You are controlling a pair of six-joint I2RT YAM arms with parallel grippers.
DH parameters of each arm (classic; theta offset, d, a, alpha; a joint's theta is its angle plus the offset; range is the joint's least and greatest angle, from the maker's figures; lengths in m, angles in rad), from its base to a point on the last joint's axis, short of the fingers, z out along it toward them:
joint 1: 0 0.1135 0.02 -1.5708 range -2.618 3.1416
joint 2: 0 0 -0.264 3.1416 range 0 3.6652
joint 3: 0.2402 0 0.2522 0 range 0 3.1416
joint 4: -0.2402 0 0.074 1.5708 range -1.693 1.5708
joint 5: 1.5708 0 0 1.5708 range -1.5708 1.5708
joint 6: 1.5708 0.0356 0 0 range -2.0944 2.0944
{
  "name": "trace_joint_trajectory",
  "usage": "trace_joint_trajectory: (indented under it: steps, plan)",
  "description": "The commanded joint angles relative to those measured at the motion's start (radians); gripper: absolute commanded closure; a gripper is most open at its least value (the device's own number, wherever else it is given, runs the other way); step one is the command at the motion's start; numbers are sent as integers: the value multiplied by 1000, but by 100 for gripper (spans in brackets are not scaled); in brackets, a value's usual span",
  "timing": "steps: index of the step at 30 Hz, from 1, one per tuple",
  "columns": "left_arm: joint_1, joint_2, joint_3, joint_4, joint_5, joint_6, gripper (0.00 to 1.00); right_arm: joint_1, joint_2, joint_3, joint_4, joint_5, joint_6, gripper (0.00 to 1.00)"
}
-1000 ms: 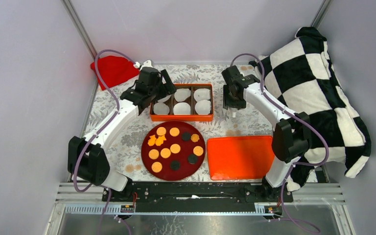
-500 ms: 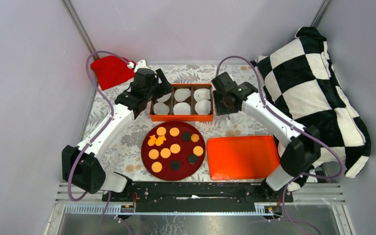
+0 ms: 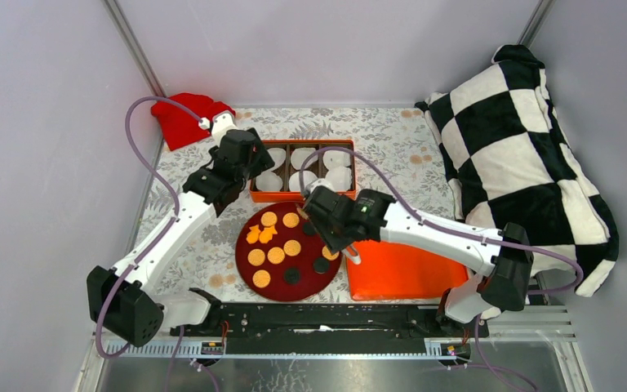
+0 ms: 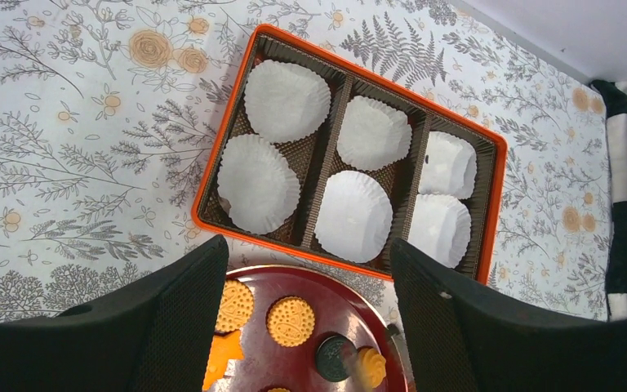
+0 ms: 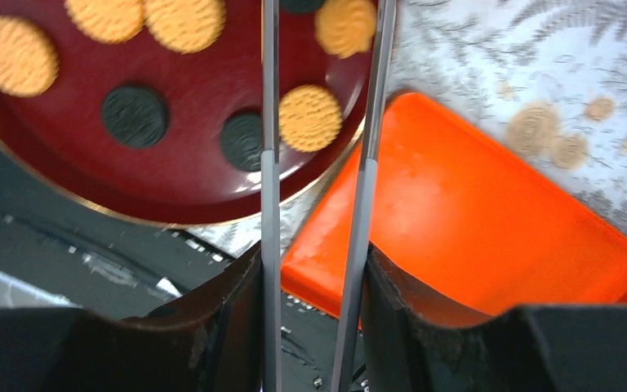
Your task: Pack the cookies
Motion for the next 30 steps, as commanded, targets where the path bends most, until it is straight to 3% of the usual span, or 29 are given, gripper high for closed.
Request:
trace_joint_trajectory:
  steps: [1,18,22,30]
  plan:
    - [-19,-23,-21,-23,-66,-13,23,71,20,2,2,-12,19,66]
    - [-22,-52,-22,-35,-75,10,21,102,158,7,74,-14,25,52]
    - [-22,-57,-25,-35,-70,5,21,103,160,13,78,-26,28,44]
    - [-22,-60,-34,-34,-64,1,20,102,241,35,84,-32,36,44]
